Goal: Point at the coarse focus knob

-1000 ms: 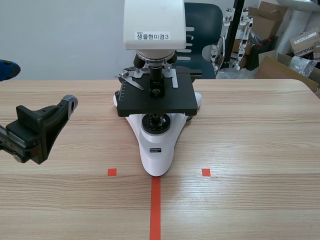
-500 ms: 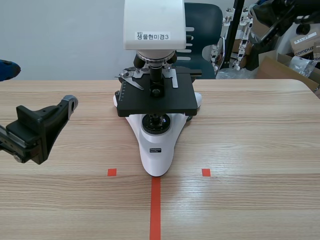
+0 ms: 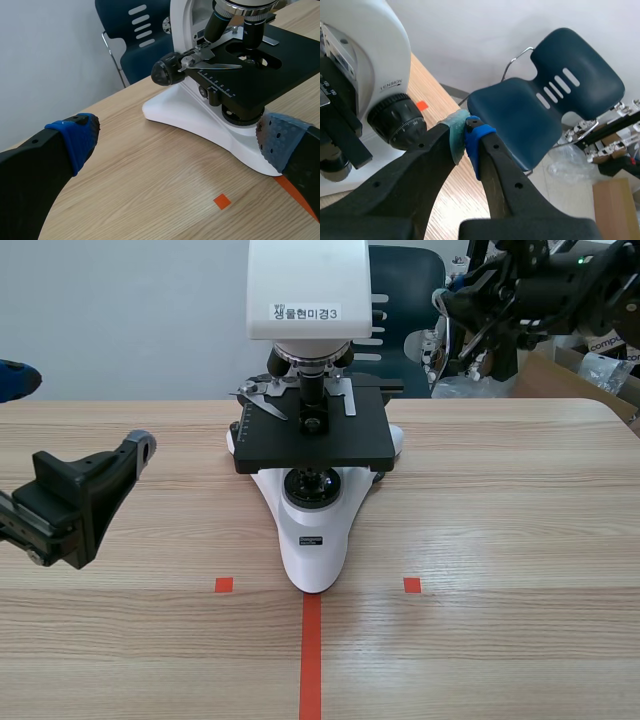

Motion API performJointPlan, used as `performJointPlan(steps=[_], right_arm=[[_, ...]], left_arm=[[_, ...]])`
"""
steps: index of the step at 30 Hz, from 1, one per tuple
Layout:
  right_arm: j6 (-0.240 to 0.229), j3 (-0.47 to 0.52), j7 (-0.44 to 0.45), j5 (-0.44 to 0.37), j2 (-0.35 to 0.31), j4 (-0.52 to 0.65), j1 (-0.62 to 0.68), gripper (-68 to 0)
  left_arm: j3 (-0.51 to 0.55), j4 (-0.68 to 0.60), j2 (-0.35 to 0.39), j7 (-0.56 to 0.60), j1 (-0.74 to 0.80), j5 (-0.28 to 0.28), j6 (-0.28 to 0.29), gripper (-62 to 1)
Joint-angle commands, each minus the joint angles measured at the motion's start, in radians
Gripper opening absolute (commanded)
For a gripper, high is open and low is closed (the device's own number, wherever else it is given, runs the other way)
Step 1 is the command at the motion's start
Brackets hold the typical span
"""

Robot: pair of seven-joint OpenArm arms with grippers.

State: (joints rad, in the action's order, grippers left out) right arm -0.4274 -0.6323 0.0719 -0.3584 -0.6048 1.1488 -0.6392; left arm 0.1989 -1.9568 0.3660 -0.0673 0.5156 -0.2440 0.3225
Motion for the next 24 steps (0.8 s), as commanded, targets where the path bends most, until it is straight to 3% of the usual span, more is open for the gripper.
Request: performJointPlan(steps=[1, 11, 15, 24], right_arm=[[0.003, -0.008, 0.028, -0.010, -0.015, 0.005, -0.040, -66.8], [-0.032, -0.110, 0.045, -0.093, -0.015, -0.050, -0.085, -66.8], [-0.064, -0.115, 0.020, -0.129, -0.015, -0.054, -0.087, -66.8], [-0.082, -0.115, -0.021, -0.151, -0.016, -0.054, -0.087, -66.8]], left_arm=[[0.005, -0.003, 0.000, 0.013, 0.000, -0.006, -0.005, 1.4], [0.005, -0.003, 0.000, 0.014, 0.000, -0.006, -0.005, 1.4], [0.005, -0.003, 0.000, 0.014, 0.000, -0.006, -0.005, 1.4], [0.005, -0.003, 0.000, 0.014, 0.000, -0.006, -0.005, 1.4]])
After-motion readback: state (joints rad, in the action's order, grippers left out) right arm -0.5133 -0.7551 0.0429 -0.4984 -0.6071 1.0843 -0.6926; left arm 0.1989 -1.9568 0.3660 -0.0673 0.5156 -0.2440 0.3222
